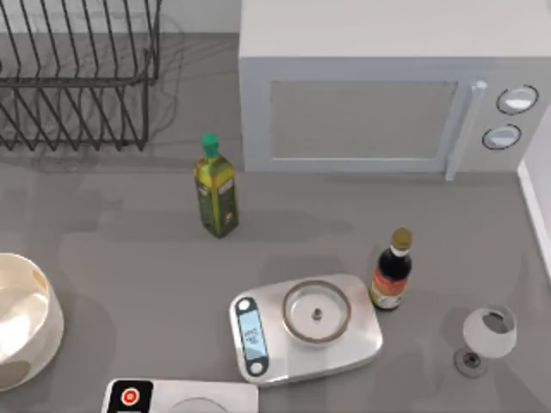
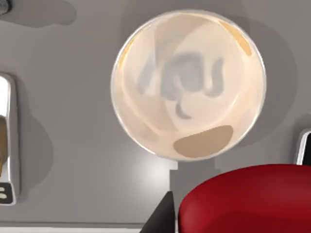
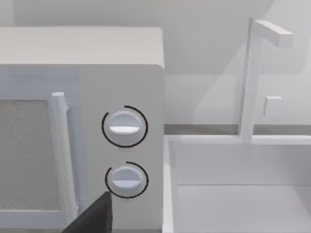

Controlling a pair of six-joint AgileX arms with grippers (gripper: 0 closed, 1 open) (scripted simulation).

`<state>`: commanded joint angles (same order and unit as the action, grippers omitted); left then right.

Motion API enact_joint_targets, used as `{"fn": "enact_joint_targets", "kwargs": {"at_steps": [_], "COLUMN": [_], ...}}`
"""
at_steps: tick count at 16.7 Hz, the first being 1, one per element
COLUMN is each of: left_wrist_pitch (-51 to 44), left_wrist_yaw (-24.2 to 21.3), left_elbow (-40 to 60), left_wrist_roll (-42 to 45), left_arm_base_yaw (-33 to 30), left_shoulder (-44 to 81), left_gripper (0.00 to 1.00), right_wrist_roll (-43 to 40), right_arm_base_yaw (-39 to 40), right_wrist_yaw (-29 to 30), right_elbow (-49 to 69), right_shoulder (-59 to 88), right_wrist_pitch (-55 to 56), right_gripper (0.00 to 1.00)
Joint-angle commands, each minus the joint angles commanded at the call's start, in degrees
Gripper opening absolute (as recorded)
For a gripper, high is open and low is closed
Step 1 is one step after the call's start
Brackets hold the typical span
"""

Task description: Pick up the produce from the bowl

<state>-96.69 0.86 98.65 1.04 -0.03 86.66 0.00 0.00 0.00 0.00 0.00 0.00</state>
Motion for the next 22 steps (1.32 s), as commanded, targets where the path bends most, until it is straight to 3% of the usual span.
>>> {"fn": "enact_joint_targets", "kwargs": {"at_steps": [5,12,15,18,22], "left_wrist_pitch": [2.2,12.5,16.9,19.1,18.9], "left_wrist_yaw": [-0.1,-0.6,-0.8,-0.9,-0.9], "left_elbow": [-1.4,-8.8,-12.1,-13.8,-13.7], "left_wrist_roll": [-6.4,-34.2,-43.0,-46.3,-46.1], "left_arm_base_yaw": [-6.4,-34.3,-43.1,-46.5,-46.3], "left_shoulder": [2.3,8.4,10.1,10.6,10.3], "left_gripper": [0.00,0.00,0.00,0.00,0.00], "right_wrist_roll": [0.0,0.0,0.0,0.0,0.0], "right_arm_base_yaw": [0.0,0.0,0.0,0.0,0.0], "right_wrist_yaw": [0.0,0.0,0.0,0.0,0.0], "right_elbow": [0.0,0.0,0.0,0.0,0.0], "right_shoulder": [0.0,0.0,0.0,0.0,0.0], "right_wrist_pitch": [0.0,0.0,0.0,0.0,0.0], "right_gripper": [1.00,1.00,1.00,1.00,1.00]}}
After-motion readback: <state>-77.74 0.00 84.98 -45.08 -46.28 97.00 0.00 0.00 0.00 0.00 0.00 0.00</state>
